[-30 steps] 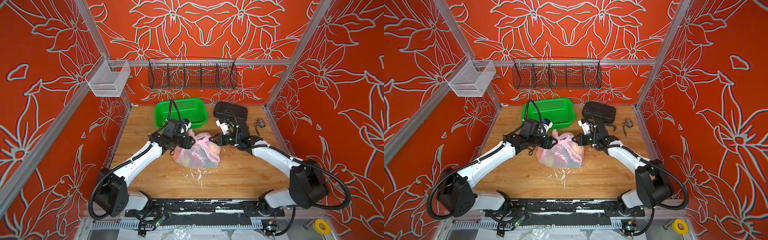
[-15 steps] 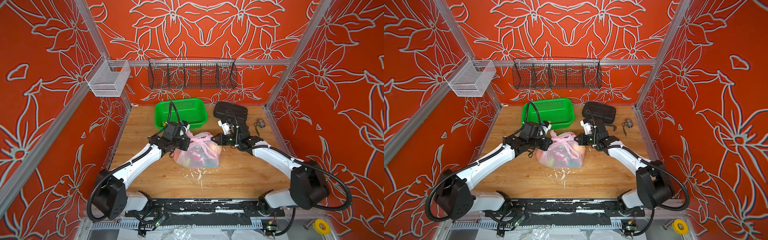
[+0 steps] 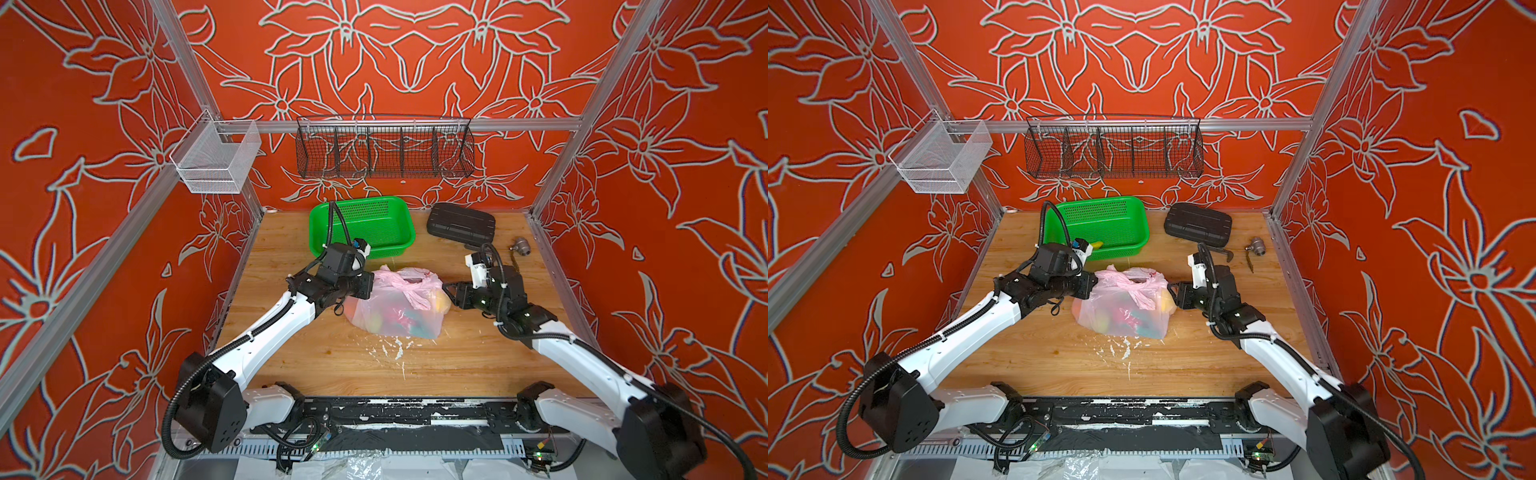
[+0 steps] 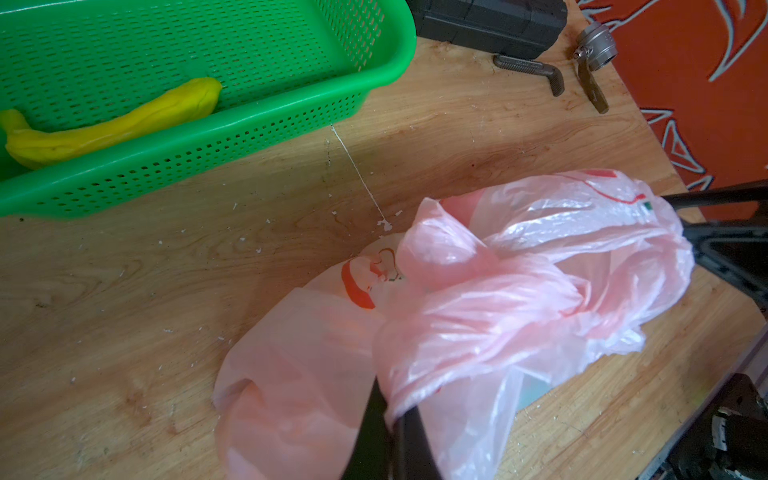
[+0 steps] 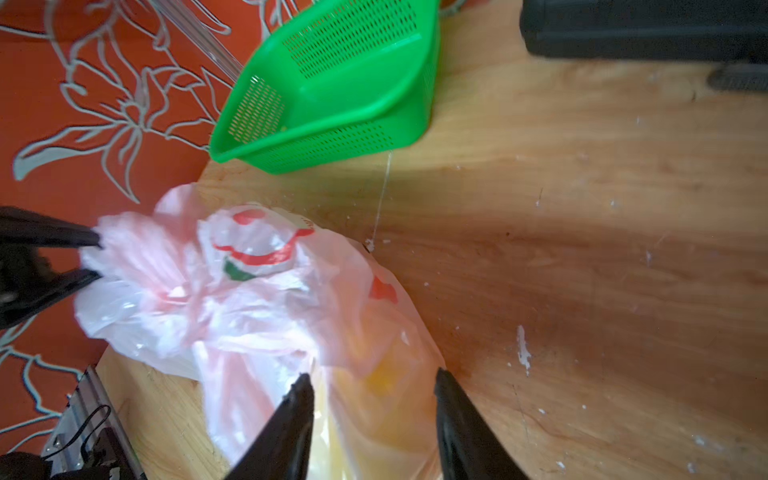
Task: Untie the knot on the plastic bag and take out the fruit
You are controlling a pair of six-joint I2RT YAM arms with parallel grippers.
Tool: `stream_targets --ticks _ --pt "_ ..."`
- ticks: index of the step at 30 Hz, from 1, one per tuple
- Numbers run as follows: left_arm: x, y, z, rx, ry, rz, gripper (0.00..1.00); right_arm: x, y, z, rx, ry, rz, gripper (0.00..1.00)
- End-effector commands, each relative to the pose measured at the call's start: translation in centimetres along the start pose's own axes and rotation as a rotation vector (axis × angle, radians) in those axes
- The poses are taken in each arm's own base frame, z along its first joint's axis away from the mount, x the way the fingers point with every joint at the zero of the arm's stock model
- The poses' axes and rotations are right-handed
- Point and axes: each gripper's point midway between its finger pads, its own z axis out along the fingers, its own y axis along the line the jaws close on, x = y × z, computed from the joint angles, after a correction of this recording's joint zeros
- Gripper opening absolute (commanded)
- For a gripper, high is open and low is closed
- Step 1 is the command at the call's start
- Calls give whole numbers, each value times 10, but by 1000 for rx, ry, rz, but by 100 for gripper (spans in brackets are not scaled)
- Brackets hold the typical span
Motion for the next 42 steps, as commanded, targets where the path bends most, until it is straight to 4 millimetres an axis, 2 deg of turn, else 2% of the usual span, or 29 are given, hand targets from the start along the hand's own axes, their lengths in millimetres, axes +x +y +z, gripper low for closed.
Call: stream_targets --ticks 1,3,6,9,14,18,24,29,33,36,42 --pt "-11 -10 -12 47 -31 -5 0 -33 42 -24 -97 -176 -403 55" --pt "-11 -12 -13 56 -35 -3 0 -23 74 -32 -190 -161 -711 56" --pt "-12 -14 -15 63 -37 -3 0 -2 101 -33 -298 -81 -1067 56" --pt "-12 -15 -15 75 -39 -5 0 12 101 -21 -309 39 -1266 54" --pt "-10 -16 -14 82 -28 -3 0 22 96 5 -311 158 -1463 51" --pt "-9 -16 -12 82 -27 -6 0 26 93 28 -317 204 -1488 47" --pt "-5 -16 -12 82 -16 2 0 17 82 57 -220 192 -1471 36" --pt "-5 -14 -14 70 -20 6 0 15 86 58 -225 158 -1459 39" --pt "-6 -14 -15 72 -25 6 0 1 100 47 -241 81 -1449 39" --pt "-8 -15 -15 73 -27 7 0 -8 98 48 -193 39 -1459 39" --pt "-7 -14 -15 68 -22 14 0 8 84 68 -190 134 -1476 38"
